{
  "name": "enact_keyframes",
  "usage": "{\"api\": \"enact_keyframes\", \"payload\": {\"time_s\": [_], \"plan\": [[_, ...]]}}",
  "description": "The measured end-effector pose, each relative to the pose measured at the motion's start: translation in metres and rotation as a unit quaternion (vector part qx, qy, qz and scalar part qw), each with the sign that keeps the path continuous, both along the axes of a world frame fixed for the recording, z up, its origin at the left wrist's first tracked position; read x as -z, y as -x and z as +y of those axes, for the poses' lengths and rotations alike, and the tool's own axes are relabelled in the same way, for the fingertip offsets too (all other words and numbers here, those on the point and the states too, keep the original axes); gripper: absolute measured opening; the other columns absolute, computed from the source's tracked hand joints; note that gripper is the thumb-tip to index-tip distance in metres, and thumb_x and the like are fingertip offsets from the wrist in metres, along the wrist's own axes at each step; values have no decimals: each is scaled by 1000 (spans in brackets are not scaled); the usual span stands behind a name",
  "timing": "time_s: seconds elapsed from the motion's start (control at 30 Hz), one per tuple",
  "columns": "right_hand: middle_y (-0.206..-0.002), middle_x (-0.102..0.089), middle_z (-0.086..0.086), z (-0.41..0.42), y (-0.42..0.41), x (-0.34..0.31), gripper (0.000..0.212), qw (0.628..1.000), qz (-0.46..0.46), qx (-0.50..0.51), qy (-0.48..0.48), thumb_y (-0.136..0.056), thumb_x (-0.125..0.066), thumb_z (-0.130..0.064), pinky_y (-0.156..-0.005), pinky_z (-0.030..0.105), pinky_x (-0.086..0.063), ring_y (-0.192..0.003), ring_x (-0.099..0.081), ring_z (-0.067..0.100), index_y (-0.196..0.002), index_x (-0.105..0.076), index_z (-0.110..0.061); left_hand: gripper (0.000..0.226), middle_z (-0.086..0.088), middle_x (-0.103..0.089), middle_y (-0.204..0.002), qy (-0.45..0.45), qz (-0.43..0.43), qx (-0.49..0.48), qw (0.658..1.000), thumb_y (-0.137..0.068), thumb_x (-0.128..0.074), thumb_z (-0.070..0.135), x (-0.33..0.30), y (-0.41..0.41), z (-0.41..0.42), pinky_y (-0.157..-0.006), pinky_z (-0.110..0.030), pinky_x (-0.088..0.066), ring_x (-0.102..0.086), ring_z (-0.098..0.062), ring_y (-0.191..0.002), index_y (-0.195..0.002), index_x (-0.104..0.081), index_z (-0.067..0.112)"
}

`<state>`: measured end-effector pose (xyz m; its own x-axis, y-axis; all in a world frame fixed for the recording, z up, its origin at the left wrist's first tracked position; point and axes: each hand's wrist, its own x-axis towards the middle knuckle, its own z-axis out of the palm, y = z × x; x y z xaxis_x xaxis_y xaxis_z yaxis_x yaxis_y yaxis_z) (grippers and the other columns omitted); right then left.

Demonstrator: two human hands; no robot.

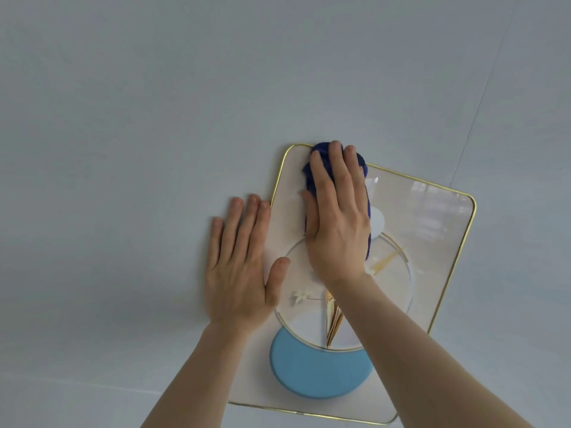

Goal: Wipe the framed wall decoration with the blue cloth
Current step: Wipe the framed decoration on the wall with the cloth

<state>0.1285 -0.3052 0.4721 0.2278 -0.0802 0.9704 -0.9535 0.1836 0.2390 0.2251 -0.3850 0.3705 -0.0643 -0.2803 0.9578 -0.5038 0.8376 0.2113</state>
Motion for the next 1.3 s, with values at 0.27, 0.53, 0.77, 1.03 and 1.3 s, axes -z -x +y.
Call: {"api": "enact_keyframes", "payload": {"time_s": [0.27,0.53,0.77,1.03,1.3], "plan": [[-155,-53,19,-2,-7,41,46,991,60,-57,-107,-98,-69,-3,-122,58,-39,-152,-40,39,-143,-59,-4,72,-6,-22,-171,7,-1,-6,1000,-104,-8,50,-1,-2,0,-132,-45,-10,-14,-21,-161,-162,-22,9],[-157,-51,13,30,25,56,42,974,143,-13,-176,-105,-63,-20,-121,54,-42,-153,-40,32,-146,-58,-11,74,-7,-23,-171,21,2,-1,1000,-103,-8,56,2,-3,-2,-131,-47,-12,-16,-24,-161,-162,-22,14],[-156,-51,20,12,9,72,37,999,-34,-25,-23,-104,-60,-8,-121,63,-36,-153,-38,42,-141,-62,-4,72,-6,-23,-171,20,14,-1,1000,-102,-18,52,3,0,-1,-131,-47,-10,-15,-24,-161,-162,-23,14],[-158,-50,10,38,21,97,45,987,26,-36,-154,-100,-66,0,-126,57,-33,-155,-36,35,-143,-61,-10,72,-6,-20,-172,3,-9,-7,1000,-103,-15,54,1,-3,2,-132,-45,-7,-11,-23,-161,-163,-20,15],[-152,-56,-13,134,24,175,65,898,-6,61,-436,-82,-70,8,-119,35,-48,-151,-42,15,-136,-63,-27,74,-6,-16,-173,-58,-63,17,996,-103,-19,58,-9,-24,21,-131,-48,-12,-7,-24,-162,-164,-15,16]]}}
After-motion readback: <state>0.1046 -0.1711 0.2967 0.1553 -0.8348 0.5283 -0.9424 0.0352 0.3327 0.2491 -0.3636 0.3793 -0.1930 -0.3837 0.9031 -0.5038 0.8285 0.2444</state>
